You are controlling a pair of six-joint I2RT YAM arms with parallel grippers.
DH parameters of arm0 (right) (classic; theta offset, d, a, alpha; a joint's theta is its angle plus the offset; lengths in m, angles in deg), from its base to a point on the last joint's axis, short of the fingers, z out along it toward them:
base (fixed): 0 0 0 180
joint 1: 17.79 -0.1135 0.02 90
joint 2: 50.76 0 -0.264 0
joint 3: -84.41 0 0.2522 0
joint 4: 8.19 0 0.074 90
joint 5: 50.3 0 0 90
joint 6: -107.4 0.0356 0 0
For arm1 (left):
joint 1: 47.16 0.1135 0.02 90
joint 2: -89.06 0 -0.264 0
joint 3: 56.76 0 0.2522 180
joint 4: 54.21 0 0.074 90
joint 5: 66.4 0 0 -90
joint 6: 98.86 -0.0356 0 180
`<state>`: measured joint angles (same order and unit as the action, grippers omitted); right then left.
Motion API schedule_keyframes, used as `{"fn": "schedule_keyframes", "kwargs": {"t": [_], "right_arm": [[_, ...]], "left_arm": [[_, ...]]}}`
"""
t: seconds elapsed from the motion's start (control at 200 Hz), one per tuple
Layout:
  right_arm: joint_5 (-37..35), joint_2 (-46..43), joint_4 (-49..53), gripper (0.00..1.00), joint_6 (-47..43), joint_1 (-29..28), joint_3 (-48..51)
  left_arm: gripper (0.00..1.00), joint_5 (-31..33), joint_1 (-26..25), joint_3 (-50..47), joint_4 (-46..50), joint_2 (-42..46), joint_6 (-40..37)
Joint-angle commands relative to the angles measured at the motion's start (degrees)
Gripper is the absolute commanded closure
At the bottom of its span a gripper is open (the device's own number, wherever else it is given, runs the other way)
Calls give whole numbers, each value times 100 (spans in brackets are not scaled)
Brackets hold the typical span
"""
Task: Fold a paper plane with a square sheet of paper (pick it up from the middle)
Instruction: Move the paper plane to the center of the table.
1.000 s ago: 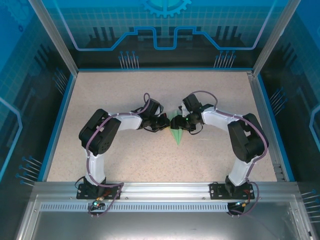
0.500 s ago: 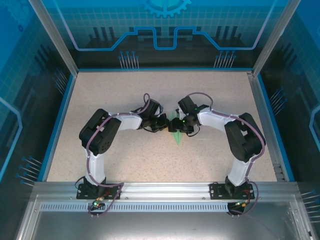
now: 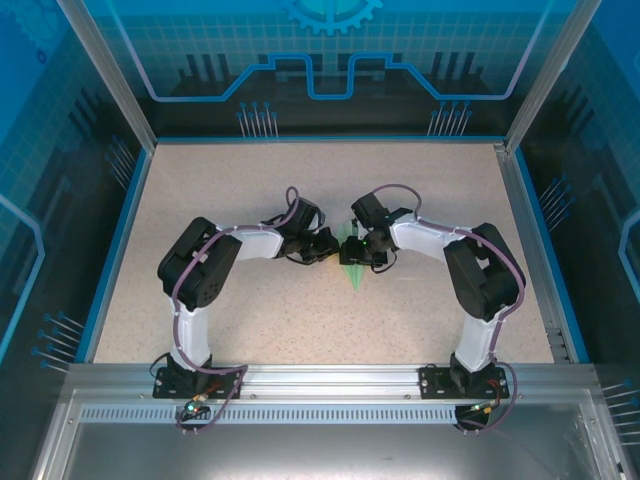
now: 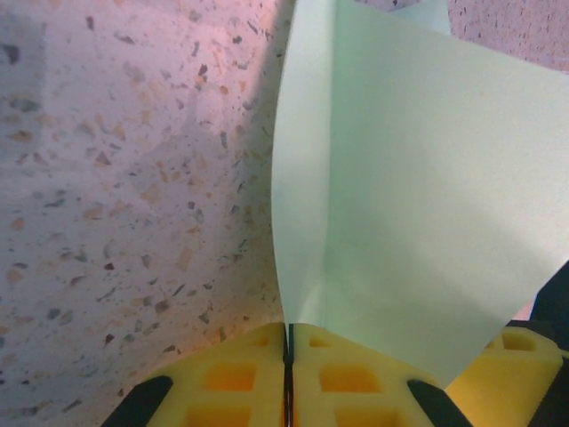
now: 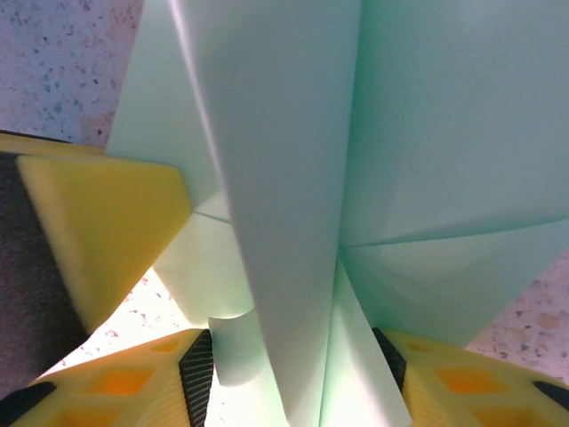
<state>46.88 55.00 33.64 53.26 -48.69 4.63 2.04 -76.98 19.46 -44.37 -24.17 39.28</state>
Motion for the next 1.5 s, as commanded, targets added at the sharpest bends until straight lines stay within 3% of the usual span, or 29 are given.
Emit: {"fn": "schedule_keyframes", "kwargs": {"t": [0.0, 0.35, 0.62, 0.85, 1.246, 1.496], "right_arm": [[-177, 91, 146, 50, 97, -117, -37], [-204, 40, 160, 53, -28, -191, 14], [-540, -52, 383, 48, -175, -316, 55], [-413, -140, 285, 41, -219, -336, 18], [-603, -156, 465, 48, -184, -338, -155], [-630, -347, 499, 44, -178, -329, -175]], "left_arm": [[87, -183, 99, -147, 6, 300, 56], [77, 49, 294, -243, 308, 674, -110], [76, 49, 321, -257, 324, 684, -113], [76, 47, 328, -260, 357, 700, -130], [76, 198, 361, -299, 497, 731, -139], [75, 205, 433, -383, 498, 819, -151]]}}
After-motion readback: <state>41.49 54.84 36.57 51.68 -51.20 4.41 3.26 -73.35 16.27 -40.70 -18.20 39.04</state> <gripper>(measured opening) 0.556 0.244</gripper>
